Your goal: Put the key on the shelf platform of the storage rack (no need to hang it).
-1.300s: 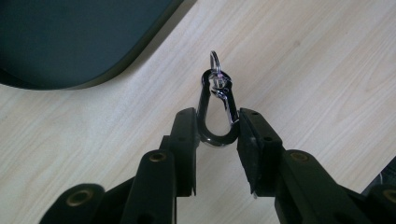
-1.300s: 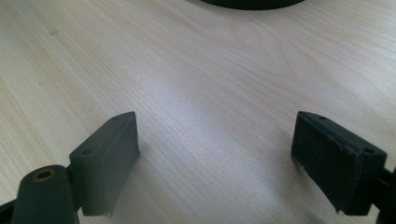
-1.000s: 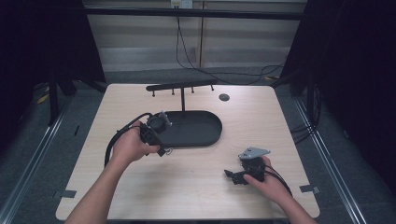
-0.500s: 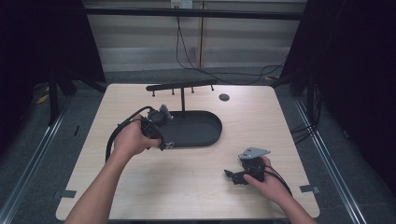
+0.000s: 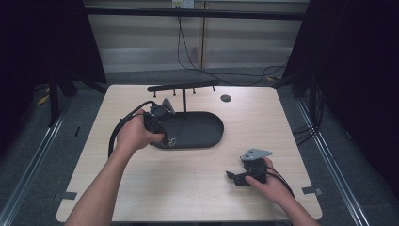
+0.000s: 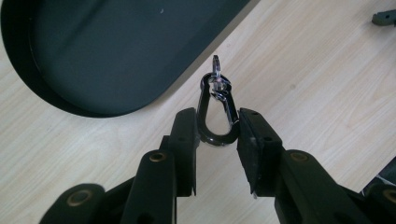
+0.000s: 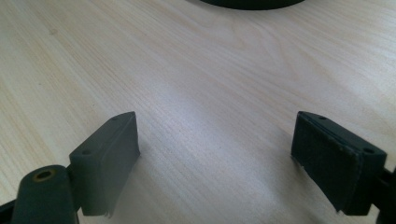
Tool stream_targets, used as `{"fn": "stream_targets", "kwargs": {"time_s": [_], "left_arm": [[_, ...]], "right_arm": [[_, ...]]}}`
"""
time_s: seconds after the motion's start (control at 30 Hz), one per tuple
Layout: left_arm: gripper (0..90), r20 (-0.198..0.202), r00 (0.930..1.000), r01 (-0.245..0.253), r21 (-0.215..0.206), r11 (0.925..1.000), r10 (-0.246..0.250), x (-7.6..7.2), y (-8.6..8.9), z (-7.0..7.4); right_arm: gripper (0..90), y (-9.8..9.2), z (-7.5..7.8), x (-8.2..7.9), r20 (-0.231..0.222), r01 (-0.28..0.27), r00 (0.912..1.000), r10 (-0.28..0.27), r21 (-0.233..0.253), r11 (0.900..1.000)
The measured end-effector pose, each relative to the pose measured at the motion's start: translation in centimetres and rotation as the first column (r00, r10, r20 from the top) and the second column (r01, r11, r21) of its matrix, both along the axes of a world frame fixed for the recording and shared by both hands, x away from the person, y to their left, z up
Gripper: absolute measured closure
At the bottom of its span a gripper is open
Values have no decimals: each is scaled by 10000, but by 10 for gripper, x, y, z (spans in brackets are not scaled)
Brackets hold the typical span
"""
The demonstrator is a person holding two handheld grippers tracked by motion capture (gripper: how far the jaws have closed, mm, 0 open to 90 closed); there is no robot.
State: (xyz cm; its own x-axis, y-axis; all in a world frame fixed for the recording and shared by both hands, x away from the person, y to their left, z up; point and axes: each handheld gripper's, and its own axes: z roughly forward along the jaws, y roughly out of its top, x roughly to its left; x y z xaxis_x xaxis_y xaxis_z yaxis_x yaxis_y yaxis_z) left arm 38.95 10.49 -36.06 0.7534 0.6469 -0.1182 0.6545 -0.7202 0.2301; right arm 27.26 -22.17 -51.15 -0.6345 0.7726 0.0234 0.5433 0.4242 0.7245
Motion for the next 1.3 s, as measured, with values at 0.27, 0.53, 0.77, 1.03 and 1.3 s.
{"fn": "stream_targets", "kwargs": {"time_s": [0.27,0.53,0.77,1.03,1.3], "left_arm": [[682,49,9999,-152,-76,9999,152,7,-1,5],[682,121,9995,-290,-37,9996,290,13,-3,6],[682,130,9991,-397,-55,9992,398,19,-8,7],[682,163,9980,-608,-105,9981,610,27,-12,7],[682,266,9970,-725,-189,9972,730,32,-17,5]], "right_arm": [[146,0,0,0,-15,13,10000,-13,6,10000],[145,0,0,0,-7,4,10000,-4,0,10000],[146,0,0,0,-7,3,10000,-3,0,10000],[145,0,0,0,-6,2,10000,-2,1,10000],[146,0,0,0,-11,4,10000,-4,0,10000]]}}
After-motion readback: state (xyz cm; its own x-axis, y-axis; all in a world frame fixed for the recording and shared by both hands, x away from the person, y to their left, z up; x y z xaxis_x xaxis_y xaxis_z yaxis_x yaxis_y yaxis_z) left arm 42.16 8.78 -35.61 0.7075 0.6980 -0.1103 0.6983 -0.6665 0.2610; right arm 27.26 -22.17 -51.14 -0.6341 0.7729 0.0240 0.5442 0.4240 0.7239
